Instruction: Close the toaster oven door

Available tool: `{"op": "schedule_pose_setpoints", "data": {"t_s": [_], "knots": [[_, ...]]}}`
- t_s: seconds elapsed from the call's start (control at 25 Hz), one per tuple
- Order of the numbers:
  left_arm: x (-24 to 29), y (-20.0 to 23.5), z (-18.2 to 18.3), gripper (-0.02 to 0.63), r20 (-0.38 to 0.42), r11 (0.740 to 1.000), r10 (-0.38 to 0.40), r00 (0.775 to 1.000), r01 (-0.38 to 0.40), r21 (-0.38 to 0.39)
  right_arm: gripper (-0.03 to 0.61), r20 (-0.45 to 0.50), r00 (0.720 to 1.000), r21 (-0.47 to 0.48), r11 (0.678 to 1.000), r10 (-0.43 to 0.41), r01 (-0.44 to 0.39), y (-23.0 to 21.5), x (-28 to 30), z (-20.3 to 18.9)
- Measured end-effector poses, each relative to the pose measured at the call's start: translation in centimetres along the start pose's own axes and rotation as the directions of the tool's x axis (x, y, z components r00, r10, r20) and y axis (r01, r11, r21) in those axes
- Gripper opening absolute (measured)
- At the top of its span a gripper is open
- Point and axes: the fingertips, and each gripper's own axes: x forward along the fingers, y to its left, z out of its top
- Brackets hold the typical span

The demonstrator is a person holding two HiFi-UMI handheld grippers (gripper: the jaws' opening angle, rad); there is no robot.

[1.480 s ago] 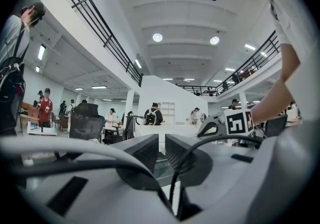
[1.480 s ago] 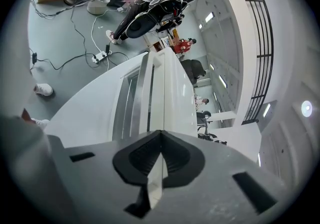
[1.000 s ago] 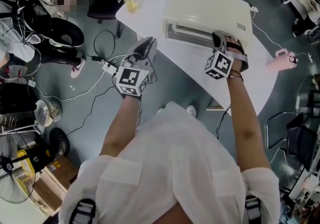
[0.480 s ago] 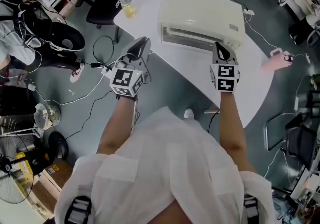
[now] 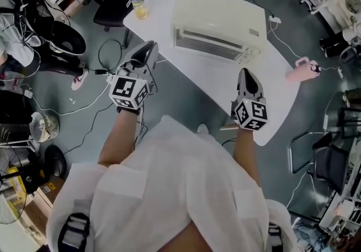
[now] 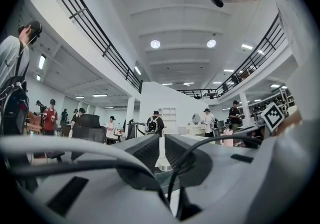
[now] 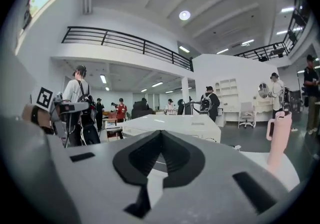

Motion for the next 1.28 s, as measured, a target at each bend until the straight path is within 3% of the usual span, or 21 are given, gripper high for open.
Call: {"op": "schedule_pose_setpoints", "data": {"t_s": [0.32, 1.28], "knots": [[-1.2, 0.2, 0.9, 0.027, 0.009, 1.000, 0.017, 1.000, -0.017, -0.001, 0.002, 0.081, 0.996, 0.013, 0.999, -0.032, 0.031, -1.0, -3.0, 2.4], [-0.5, -0.2, 0.5, 0.026, -0.004, 1.000, 0.006, 1.000, -0.006, -0.002, 0.002, 0.076, 0.996, -0.005, 0.999, -0.041, 0.041, -1.4, -2.6, 2.6]]}}
